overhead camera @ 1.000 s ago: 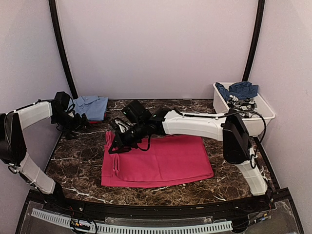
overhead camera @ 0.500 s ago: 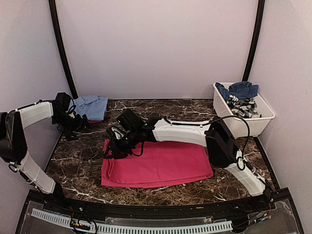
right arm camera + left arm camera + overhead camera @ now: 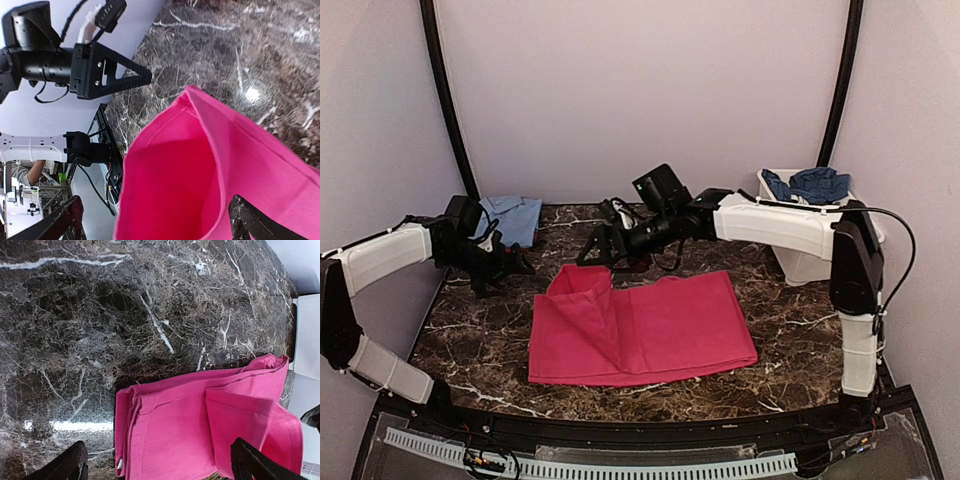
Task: Fold and stack the mixed laundry pile
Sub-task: Fold the 1/3-rectangle-folded trousers at the center of the board.
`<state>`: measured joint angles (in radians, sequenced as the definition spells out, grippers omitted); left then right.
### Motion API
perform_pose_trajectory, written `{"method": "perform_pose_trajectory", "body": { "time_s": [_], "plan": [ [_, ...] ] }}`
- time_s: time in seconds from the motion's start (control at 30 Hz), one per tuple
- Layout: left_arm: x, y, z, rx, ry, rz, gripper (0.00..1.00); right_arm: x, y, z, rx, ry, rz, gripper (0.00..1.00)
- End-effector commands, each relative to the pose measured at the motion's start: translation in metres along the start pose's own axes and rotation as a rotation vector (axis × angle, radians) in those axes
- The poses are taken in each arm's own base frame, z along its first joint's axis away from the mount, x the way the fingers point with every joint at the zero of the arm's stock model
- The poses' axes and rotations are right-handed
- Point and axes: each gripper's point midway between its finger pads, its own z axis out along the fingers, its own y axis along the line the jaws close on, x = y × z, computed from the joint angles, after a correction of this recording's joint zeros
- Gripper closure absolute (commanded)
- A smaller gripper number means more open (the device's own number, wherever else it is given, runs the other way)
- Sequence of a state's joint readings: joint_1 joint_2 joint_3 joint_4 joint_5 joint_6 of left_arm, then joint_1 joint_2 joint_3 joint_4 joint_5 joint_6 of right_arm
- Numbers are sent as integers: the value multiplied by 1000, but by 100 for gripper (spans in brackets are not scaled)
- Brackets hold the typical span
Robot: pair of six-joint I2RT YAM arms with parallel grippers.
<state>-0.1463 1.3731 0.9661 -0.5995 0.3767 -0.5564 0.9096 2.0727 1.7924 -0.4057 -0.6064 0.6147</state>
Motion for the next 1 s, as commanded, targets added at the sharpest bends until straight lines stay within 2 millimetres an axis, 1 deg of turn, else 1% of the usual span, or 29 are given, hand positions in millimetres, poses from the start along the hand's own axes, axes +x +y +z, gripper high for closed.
{"method": "perform_pose_trajectory", "body": {
  "time_s": [0.0,0.07,0.1,0.17,0.27,0.33,0.37,0.43,0.5,0.53,0.57,0.63,0.7,0.77,0.87,0.97],
  "plan": [
    [-13,-11,-25,2,-99,23,1,3,11,-17,-55,-22,-93,1],
    [-15,-11,-28,-5,-119,21,1,1,23,-14,-120,-20,-84,1],
    [-17,-9,-29,-17,-128,12,1,-1,32,-10,-163,-15,-92,2],
    [-18,-7,-33,-33,-137,4,1,-5,51,5,-216,-2,-112,2],
    [-19,-8,-37,-34,-147,-2,1,-2,80,29,-290,49,-142,4],
    [-20,-8,-42,-33,-159,-9,1,-4,100,32,-346,51,-167,5],
    [-20,-9,-43,-28,-163,-7,1,-5,105,29,-357,47,-173,6],
    [-20,-13,-45,-1,-167,3,1,-11,101,19,-316,14,-170,7],
    [-20,-18,-43,31,-157,17,1,-12,80,4,-225,-25,-148,7],
    [-21,-21,-42,39,-154,26,1,-12,56,-5,-147,-47,-112,9],
    [-21,-23,-42,48,-147,30,1,-7,32,-13,-71,-60,-74,10],
    [-23,-25,-41,54,-151,41,1,10,-14,-28,64,-61,-7,12],
    [-25,-27,-42,55,-160,50,1,31,-49,-39,154,-50,52,14],
    [-27,-27,-42,53,-162,53,1,51,-71,-45,219,-28,85,17],
    [-28,-27,-43,44,-165,58,1,75,-100,-42,295,18,126,26],
    [-27,-26,-45,40,-172,58,1,85,-120,-35,346,43,143,36]
  ]
}}
